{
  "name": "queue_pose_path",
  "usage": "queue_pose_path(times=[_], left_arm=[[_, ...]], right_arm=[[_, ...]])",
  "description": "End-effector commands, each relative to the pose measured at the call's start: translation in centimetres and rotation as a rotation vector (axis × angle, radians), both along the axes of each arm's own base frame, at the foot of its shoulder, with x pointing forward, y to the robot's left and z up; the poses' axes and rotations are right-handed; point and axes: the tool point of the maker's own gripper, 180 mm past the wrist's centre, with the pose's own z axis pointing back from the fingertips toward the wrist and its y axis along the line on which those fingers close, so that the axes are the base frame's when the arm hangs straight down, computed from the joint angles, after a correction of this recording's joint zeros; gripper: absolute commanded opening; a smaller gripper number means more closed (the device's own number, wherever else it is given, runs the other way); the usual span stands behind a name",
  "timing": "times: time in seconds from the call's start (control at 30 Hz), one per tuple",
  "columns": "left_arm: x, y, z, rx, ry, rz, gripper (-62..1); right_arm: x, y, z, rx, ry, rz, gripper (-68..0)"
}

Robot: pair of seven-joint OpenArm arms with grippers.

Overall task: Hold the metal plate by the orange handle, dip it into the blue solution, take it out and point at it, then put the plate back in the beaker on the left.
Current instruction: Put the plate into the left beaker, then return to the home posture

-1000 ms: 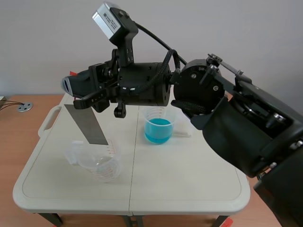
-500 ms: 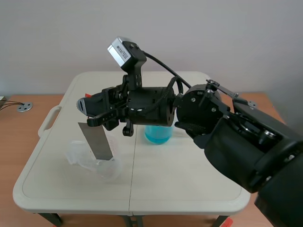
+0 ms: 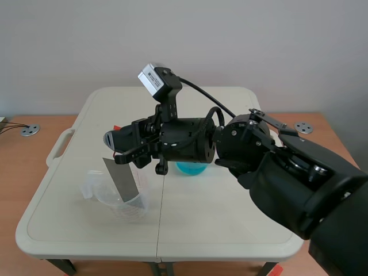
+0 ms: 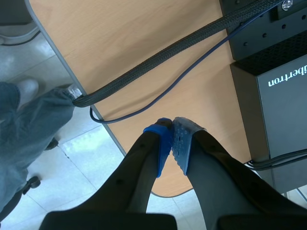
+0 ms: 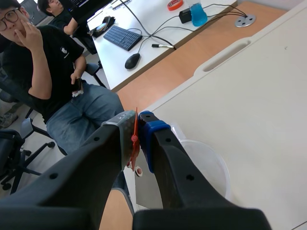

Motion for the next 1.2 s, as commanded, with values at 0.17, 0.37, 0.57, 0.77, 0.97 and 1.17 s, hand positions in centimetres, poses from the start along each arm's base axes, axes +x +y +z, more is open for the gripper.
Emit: queue_pose_path(times=[0.17,0.37,0.57,0.77,0.97,1.17], left_arm=[[-0.1,0.1,0.2,-0.003,-0.002,0.004,-58.2],[-0.1,0.1,0.2,-0.003,-0.002,0.004,-58.1],[-0.1,0.1,0.2,-0.003,-0.001,0.004,-58.1],[-0.1,0.1,0.2,-0.001,0.002,0.003,-58.1],[-0.1,0.1,0.2,-0.001,0.002,0.003,-58.1],[-0.1,0.1,0.2,-0.001,0.002,0.003,-58.1]], right_arm=[[0.0,1.2,1.2,0.049,-0.013,0.02,-66.0],[-0.3,1.8,1.9,0.075,-0.025,0.042,-66.0],[0.5,1.2,2.2,0.082,-0.032,0.012,-66.0],[1.7,0.2,1.9,0.042,-0.073,-0.025,-65.9],[2.6,-0.8,1.5,0.0,-0.099,-0.056,-52.2],[3.7,-1.9,1.9,0.01,-0.107,-0.102,-35.8]])
